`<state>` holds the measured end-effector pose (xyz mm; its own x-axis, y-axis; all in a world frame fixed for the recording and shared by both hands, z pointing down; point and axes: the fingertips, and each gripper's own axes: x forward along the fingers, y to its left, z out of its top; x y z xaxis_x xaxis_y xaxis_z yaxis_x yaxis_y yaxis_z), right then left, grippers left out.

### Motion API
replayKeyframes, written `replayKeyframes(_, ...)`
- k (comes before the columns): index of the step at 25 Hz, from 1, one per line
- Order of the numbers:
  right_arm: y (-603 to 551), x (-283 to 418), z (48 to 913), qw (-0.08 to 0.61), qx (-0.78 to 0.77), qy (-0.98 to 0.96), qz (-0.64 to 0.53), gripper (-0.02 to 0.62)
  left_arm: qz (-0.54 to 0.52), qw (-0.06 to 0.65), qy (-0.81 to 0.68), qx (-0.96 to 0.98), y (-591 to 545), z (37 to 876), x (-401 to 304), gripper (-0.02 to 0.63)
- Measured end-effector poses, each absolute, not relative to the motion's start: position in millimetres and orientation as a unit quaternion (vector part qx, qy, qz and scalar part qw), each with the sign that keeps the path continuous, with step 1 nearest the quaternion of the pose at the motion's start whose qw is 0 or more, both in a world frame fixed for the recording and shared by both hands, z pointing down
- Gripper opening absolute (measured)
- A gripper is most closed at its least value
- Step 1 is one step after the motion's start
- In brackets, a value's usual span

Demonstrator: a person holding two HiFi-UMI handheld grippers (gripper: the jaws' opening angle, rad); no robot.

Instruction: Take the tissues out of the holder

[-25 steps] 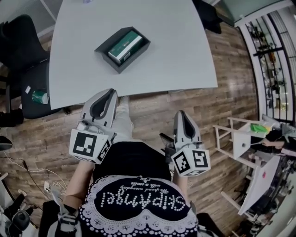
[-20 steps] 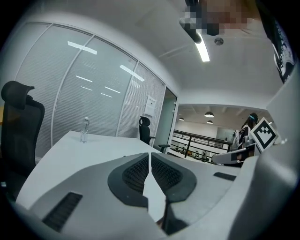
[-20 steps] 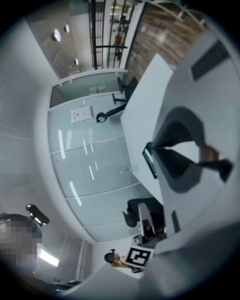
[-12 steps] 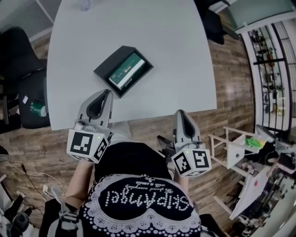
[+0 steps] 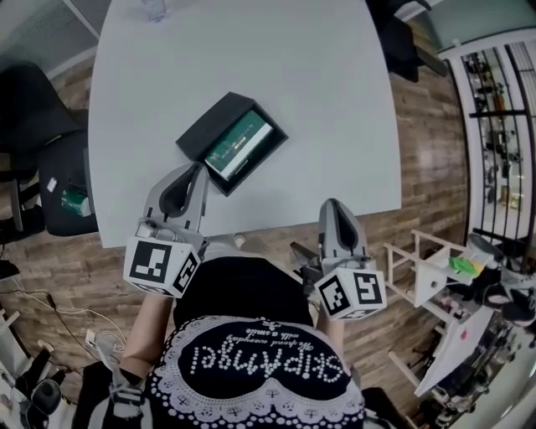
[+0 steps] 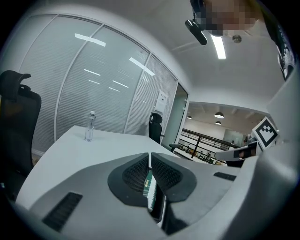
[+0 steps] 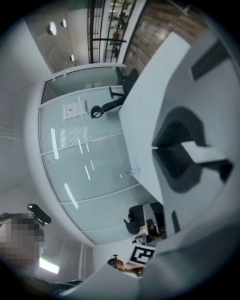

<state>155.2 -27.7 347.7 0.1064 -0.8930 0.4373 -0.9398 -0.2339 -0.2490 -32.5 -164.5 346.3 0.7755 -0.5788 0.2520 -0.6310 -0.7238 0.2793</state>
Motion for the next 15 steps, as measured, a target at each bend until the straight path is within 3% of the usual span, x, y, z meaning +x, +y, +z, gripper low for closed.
replayKeyframes(15, -48.0, 137.6, 356.8, 0.043, 0.713, -0.649, 0.262, 0.035, 0.079, 0.165, -0.367, 0.912, -167.0, 340.4, -61.4, 0.041)
